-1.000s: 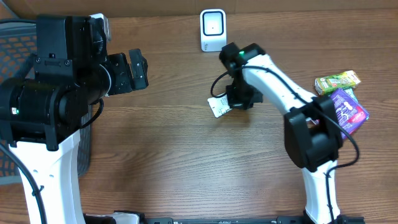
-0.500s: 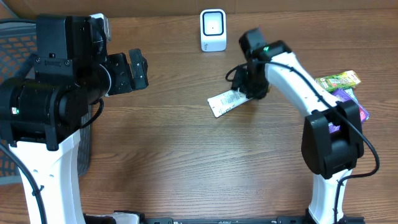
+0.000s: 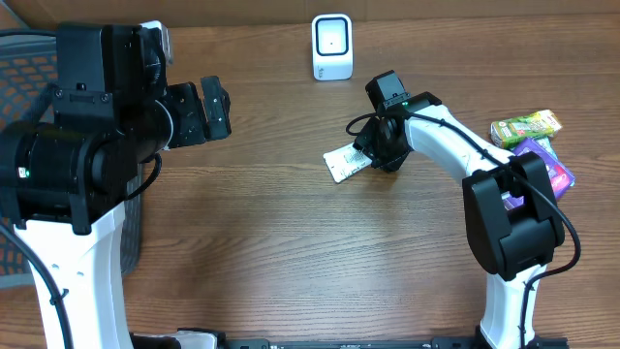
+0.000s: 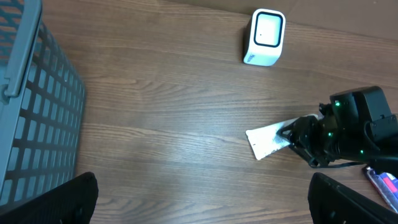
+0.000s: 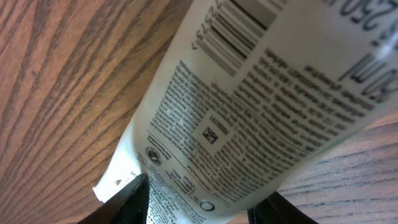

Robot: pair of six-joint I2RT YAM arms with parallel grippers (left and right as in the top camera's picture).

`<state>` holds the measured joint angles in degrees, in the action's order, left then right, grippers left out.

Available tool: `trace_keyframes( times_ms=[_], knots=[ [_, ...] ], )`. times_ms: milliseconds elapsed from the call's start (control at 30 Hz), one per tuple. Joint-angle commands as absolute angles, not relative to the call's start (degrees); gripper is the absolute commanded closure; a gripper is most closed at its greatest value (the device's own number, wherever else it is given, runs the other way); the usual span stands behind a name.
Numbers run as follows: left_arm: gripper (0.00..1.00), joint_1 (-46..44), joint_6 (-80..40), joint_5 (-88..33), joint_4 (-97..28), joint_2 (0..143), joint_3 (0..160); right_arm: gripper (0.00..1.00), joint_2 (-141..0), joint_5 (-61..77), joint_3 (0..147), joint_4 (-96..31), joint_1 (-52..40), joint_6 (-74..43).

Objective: Scan the item barcode

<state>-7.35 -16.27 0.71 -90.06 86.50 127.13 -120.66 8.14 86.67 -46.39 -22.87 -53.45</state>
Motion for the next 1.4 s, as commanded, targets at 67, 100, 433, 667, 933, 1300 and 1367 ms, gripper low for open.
trace_keyframes(
  times_ms=[67,100,433,667,933,1300,1367],
  knots=[
    [0.0,-7.2,-15.4,1.0,-90.0,86.9,127.6,0.53,-119.7,2.5,85.1,-48.9,-23.2,-46.6],
    [0.0,-7.1,-15.4,1.1,-90.0,86.9,127.6,0.53,-119.7,2.3,85.1,-49.5,-23.2,-44.5],
    [0.0,-7.1,-15.4,1.1,-90.0,86.9,127.6,0.35,-119.7,1.5,85.1,-52.3,-22.6,-8.6],
    [0.0,-7.2,-15.4,1.0,-90.0,86.9,127.6,0.33,-119.7,4.6,85.1,-51.4,-20.1,-24.6],
    [0.0,-7.1,-15.4,1.1,-90.0,86.9,127.6,0.5,-119.7,9.1,83.2,-44.5,-22.0,-53.8],
    [0.0,-7.1,-15.4,1.0,-90.0,86.9,127.6,0.69,-119.7,3.1,76.9,-37.7,-24.1,-55.7],
    [0.01,-7.1,-15.4,1.0,-90.0,86.9,127.6,0.7,-119.7,5.4,77.0,-36.5,-23.9,-49.4]
  ],
)
